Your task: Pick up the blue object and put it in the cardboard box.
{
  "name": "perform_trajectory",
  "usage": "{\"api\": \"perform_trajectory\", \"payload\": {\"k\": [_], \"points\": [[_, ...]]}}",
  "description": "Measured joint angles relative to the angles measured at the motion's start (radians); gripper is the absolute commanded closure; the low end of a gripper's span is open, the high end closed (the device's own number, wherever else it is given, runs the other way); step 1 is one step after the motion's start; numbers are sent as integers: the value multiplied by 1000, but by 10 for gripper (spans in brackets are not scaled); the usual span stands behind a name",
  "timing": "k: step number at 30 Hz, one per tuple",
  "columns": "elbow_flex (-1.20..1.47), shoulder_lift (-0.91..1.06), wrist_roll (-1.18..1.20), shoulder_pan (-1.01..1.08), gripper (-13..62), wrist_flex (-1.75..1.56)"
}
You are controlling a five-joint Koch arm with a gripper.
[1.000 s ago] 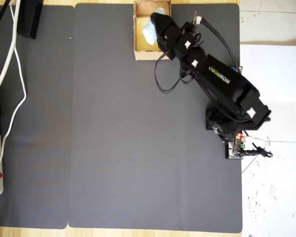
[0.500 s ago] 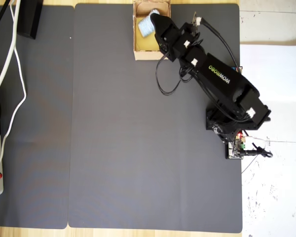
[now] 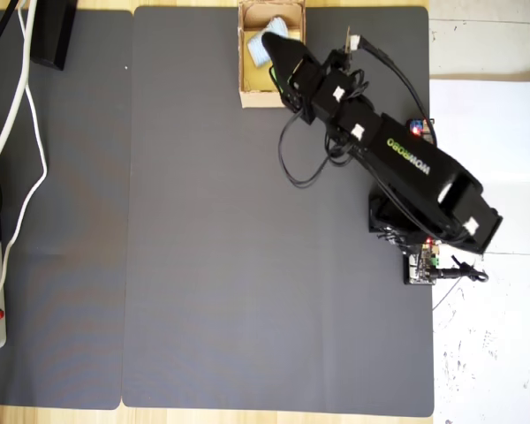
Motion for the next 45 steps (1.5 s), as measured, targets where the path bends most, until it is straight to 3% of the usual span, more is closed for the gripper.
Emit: {"api": "perform_trajectory", "payload": {"k": [23, 45], "points": [[431, 390, 3, -578, 152, 17], [813, 402, 12, -606, 149, -28]]}}
